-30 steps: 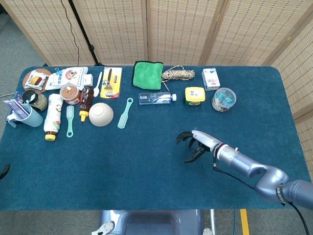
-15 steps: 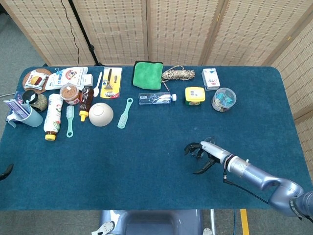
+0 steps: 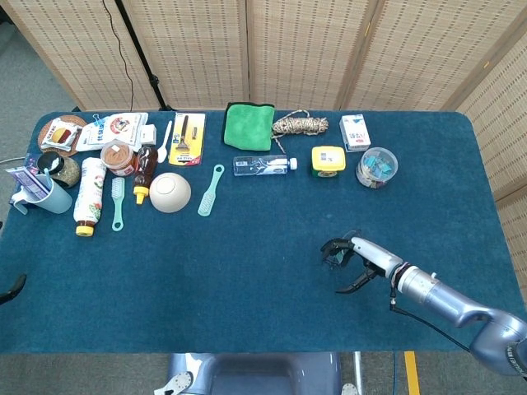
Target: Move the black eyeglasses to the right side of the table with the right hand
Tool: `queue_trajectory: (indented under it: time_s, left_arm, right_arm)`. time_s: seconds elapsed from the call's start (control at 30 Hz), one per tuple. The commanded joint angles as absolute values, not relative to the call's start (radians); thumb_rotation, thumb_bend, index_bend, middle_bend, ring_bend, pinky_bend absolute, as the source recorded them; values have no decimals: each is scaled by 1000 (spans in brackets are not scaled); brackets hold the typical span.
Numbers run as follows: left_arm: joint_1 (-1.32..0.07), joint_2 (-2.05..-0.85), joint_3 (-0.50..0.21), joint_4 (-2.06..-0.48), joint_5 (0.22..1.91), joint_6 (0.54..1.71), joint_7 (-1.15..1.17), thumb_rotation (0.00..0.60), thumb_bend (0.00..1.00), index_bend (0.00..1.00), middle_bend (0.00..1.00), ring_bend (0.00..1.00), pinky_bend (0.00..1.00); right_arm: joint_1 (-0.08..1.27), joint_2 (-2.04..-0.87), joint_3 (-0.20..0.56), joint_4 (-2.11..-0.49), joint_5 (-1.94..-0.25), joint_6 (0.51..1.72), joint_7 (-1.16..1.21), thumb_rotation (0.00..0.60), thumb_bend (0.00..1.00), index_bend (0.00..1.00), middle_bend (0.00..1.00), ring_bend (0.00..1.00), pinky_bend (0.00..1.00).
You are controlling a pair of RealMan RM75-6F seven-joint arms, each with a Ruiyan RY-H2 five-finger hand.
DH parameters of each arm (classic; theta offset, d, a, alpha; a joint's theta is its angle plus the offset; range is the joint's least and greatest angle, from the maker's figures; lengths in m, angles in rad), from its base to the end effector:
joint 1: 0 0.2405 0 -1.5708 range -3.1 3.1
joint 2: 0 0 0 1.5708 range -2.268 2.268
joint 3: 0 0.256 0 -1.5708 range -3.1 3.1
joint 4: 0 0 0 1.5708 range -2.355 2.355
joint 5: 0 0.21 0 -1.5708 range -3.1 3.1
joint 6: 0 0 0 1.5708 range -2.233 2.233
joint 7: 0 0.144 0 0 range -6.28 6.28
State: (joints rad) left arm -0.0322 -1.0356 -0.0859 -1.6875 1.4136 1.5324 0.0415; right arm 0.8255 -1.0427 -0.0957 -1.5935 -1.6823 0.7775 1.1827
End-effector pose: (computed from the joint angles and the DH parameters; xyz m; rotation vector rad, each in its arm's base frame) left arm -0.3164 0.1705 0.1945 -1.2556 -0.8684 -0.8416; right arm -0.1972 -0.3171 0.0835 1.8221 -1.9594 1.0100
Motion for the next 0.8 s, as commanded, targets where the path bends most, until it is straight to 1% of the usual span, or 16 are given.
queue_trajectory:
  time_s: [0.03, 0.17, 0.4, 0.8]
  left_arm:
    - [-31, -1034, -86, -1687, 1412, 1533, 41, 571, 245, 58, 0, 0, 0]
    - [-27, -1032, -86, -1687, 1410, 1538, 38, 570, 245, 58, 0, 0, 0]
    - [-21, -1029, -84, -1682, 1404, 1541, 33, 568, 245, 58, 0, 0, 0]
    - [-22, -1034, -83, -1664, 1395, 1528, 19, 570, 245, 58, 0, 0, 0]
  right_arm:
    - [833, -1042, -71, -1587, -1660, 788, 1169, 600, 23, 338, 218, 238, 339]
    - [846, -1047, -46, -1583, -1639, 787, 1164, 600, 23, 339, 218, 207, 304]
    - [866, -1062, -19, -1607, -1628, 787, 1170, 600, 24, 336, 216, 204, 305]
    - [912, -1074, -62, -1680, -1696, 740, 1183, 600, 23, 329, 215, 206, 332]
